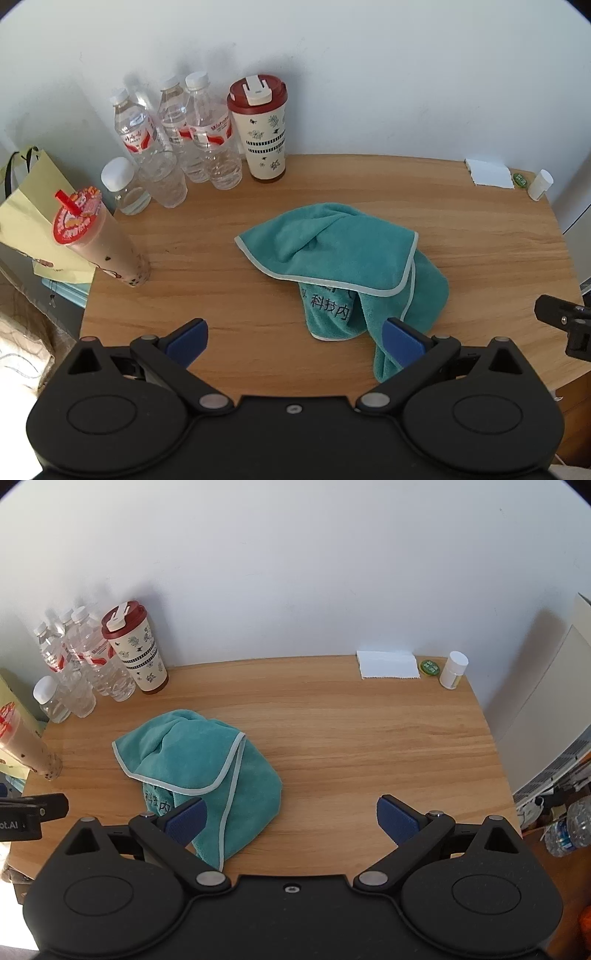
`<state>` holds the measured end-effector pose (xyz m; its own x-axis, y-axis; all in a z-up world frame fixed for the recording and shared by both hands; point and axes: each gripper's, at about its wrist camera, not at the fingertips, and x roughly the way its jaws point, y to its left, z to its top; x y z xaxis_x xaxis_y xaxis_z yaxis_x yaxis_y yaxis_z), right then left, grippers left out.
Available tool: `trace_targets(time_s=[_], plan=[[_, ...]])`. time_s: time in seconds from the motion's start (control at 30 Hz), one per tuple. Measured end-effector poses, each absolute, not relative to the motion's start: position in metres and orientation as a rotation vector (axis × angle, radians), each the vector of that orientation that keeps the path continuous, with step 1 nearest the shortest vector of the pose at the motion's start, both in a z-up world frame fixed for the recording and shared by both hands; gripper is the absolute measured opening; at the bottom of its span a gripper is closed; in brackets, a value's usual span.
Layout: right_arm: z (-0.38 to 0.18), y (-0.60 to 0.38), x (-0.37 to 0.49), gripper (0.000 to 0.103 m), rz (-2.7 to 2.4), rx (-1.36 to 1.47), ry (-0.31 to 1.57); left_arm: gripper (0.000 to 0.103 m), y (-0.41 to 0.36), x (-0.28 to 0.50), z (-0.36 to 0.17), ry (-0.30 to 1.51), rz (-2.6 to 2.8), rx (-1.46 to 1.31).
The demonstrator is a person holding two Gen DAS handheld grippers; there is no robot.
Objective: Fold towel
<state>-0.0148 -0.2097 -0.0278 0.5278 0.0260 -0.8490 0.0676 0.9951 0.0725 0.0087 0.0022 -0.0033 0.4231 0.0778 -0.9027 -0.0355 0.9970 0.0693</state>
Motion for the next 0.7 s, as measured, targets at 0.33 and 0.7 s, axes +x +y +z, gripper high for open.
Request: trace_targets(time_s=[0.33,0.7], plan=[[-0.031,-0.209,-0.012,0.101,-0.013,0.112,1.026,0.103,0.012,0.016,-0.01,1.164,0.08,0.008],[-0.046,-0.207,-0.008,0.094,0.065,0.09,1.039,0.103,0.017,0.029,-0.015,1.101,0.026,0.009]])
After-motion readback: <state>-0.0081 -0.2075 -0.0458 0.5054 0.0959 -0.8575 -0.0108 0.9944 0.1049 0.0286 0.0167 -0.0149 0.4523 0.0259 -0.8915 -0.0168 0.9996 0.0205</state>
